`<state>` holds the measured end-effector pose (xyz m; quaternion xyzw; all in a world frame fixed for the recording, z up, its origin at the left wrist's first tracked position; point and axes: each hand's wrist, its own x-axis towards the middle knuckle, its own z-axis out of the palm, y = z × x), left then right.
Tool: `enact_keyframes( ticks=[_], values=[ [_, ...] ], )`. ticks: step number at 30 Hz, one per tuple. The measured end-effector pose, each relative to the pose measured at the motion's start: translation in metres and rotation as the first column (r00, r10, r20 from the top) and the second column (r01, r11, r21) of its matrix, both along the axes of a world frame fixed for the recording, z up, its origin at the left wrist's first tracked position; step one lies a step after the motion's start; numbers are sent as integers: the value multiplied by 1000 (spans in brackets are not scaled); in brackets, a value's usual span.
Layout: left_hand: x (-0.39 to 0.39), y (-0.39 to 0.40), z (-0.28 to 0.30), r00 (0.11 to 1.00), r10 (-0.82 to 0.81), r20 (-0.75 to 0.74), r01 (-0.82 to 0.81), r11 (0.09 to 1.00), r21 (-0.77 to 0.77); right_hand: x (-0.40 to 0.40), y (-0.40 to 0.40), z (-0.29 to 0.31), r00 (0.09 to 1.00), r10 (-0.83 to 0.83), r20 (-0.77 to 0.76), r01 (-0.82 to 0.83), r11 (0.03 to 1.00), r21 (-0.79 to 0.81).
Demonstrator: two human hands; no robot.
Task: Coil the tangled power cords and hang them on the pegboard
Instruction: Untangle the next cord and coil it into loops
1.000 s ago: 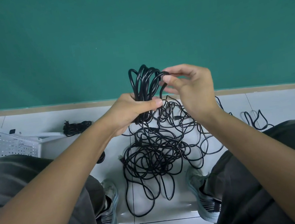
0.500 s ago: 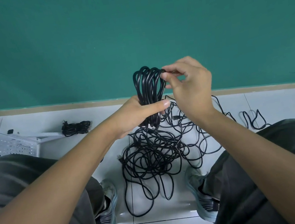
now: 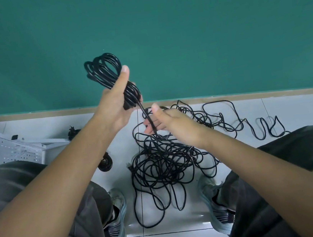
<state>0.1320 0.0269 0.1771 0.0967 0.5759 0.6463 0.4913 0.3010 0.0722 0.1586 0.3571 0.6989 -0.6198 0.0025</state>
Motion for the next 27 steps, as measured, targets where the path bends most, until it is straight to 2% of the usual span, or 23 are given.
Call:
enact_keyframes(
  ticks=[3,5,8,10,14,17,19,23,27],
  values=[
    [-8,1,-7,995,90,-45,-93,993,-76,2,-3,4,993,121,-17,-120,992,42],
    [-7,1,-15,991,63,-119,-75,992,-99,4,0,7,988,146,-47,-141,985,103],
    [-5,-1,-23,921,-126,-369,68,984,-166,5,8,15,985,122,-118,-92,967,236],
    [-1,-3,-22,864,-272,-424,222,961,-165,6,12,23,983,89,-162,-41,960,276],
    [15,-9,-10,802,-497,-331,478,866,-145,13,28,33,965,-66,-255,149,936,320],
    [21,-11,-8,769,-592,-240,581,805,-124,17,37,35,933,-224,-281,310,899,309],
    [24,-12,-6,766,-621,-169,617,783,-81,18,39,33,920,-279,-275,360,879,313],
    [25,-13,-5,748,-661,-66,662,749,-1,16,40,26,913,-288,-290,370,883,288],
    [20,-10,-6,789,-612,56,606,790,92,17,44,16,961,-178,-211,238,922,306]
  ],
)
